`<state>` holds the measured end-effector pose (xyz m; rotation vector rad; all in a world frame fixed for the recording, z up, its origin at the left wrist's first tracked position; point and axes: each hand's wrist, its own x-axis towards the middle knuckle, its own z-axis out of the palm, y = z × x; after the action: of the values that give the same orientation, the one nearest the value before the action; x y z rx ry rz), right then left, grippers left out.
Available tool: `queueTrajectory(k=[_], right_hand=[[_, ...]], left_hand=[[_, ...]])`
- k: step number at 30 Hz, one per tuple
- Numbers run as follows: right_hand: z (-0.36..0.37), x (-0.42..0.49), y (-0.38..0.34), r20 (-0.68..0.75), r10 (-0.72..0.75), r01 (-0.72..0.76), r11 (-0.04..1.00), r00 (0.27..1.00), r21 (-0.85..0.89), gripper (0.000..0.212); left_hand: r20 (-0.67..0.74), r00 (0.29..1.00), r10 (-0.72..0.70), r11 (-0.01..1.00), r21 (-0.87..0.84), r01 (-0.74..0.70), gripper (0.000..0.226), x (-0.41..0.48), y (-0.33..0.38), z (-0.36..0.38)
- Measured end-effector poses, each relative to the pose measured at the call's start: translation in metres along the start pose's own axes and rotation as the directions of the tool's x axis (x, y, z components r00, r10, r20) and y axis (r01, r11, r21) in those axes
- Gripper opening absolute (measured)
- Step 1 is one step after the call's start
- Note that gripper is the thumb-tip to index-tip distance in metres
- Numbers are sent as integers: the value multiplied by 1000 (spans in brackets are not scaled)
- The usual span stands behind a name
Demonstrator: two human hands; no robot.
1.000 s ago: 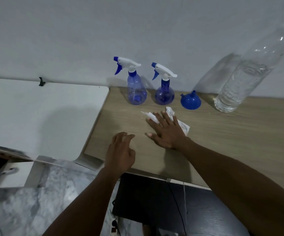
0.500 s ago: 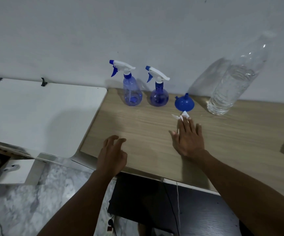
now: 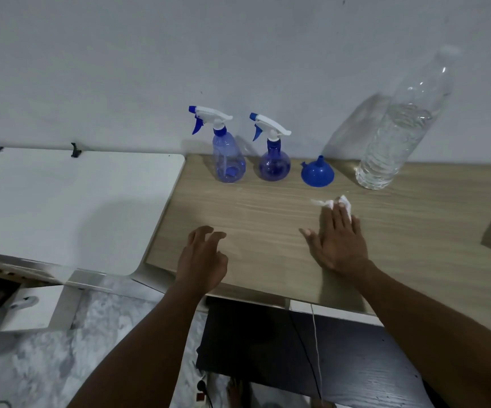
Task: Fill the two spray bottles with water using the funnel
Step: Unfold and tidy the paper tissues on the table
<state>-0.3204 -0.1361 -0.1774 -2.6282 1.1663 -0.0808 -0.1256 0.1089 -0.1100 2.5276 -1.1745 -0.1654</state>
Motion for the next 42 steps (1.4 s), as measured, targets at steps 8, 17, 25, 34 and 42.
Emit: queueTrajectory(k=[8, 17, 25, 34, 42], right_hand=[[22, -26, -68, -65, 592, -575, 799, 803, 177, 108], [65, 24, -268, 48, 189, -192, 977, 981, 89, 107], [75, 41, -329, -10, 32, -30, 987, 999, 156, 88], [85, 28, -333, 139, -50, 48, 999, 989, 21, 106], [87, -23, -308, 175, -408, 423, 904, 896, -56, 101]], left_hand=[[1, 997, 82, 996, -28, -82, 44, 19, -67, -22], [-17, 998, 58, 995, -79, -59, 42, 23, -158, -59], [-50, 999, 10, 994, -108, -15, 40, 17, -209, -81], [-57, 998, 1, 989, -145, -9, 40, 17, -218, -75], [-38, 999, -28, 991, -133, 23, 37, 11, -202, -65]])
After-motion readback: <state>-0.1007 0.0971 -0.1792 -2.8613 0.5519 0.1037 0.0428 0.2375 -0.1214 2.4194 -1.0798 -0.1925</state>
